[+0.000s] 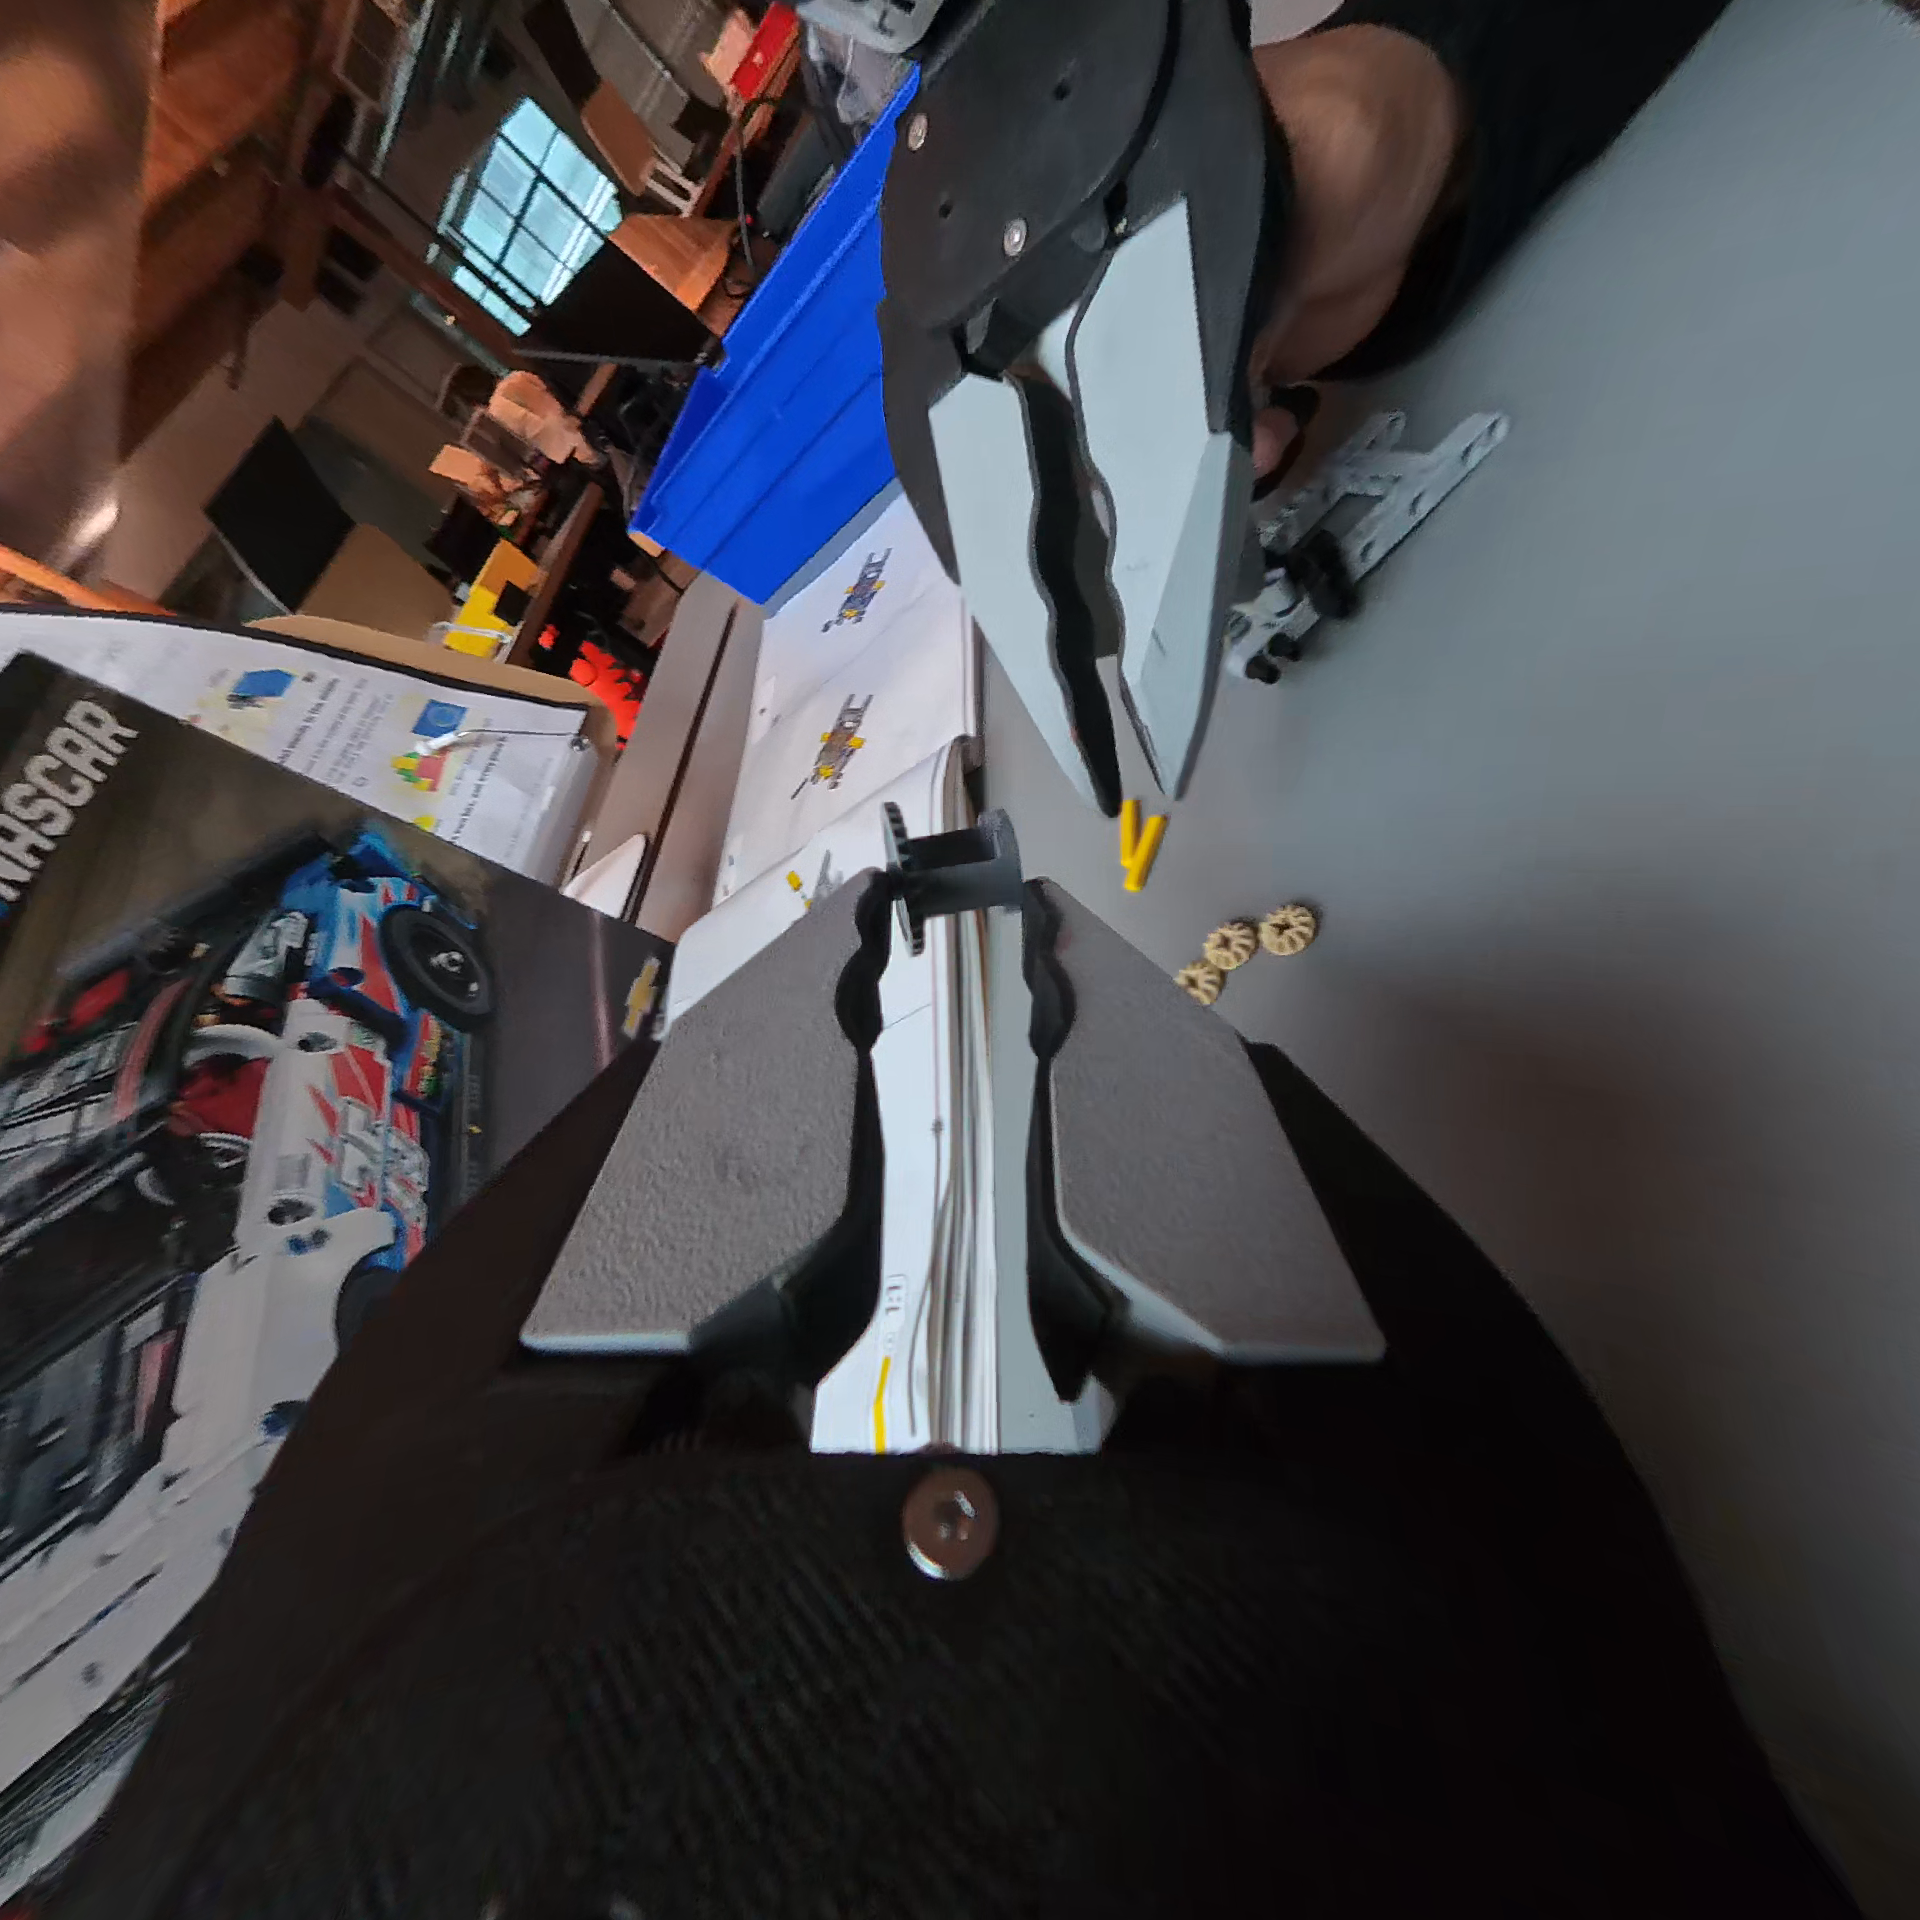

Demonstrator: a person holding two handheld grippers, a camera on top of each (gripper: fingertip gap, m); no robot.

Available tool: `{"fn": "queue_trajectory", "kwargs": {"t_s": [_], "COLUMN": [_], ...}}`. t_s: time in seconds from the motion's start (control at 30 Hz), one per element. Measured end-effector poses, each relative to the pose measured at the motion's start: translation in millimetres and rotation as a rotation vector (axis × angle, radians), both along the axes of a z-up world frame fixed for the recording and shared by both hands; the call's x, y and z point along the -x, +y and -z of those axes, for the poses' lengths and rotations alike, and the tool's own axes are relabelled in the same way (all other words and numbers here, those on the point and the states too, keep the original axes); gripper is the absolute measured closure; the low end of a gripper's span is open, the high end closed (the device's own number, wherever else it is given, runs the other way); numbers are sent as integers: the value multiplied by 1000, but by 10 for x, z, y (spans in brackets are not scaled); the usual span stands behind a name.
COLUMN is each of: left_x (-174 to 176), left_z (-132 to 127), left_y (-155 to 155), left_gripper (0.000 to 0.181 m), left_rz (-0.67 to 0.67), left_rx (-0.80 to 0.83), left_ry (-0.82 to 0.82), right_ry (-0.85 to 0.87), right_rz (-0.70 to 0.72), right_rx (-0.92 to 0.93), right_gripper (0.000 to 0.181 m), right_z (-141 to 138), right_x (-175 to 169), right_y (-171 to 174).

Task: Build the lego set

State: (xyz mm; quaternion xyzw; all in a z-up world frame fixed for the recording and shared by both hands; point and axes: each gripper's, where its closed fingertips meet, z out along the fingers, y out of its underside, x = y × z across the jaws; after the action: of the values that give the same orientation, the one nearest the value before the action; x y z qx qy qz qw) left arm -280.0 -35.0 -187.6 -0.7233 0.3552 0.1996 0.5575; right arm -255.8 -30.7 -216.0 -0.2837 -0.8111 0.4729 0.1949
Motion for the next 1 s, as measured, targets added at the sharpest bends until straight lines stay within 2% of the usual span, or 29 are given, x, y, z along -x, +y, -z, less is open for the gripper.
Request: {"fn": "queue_trajectory", "kwargs": {"t_s": [0.13, 0.3, 1.0], "left_x": [7, -28, -145], "left_z": [-57, -10, 58], "left_y": [48, 117, 173], "left_gripper": [158, 159, 159], "left_rz": [-42, -68, -55], "left_rx": [-29, -15, 19], "left_ry": [45, 98, 145], "right_ry": [72, 61, 17], "right_rz": [75, 87, 93], "right_rx": [71, 171, 166], "right_gripper": [175, 180, 181], "right_z": [-198, -332, -238], "right_x": [94, 107, 135], "right_y": [129, 153, 125]}}
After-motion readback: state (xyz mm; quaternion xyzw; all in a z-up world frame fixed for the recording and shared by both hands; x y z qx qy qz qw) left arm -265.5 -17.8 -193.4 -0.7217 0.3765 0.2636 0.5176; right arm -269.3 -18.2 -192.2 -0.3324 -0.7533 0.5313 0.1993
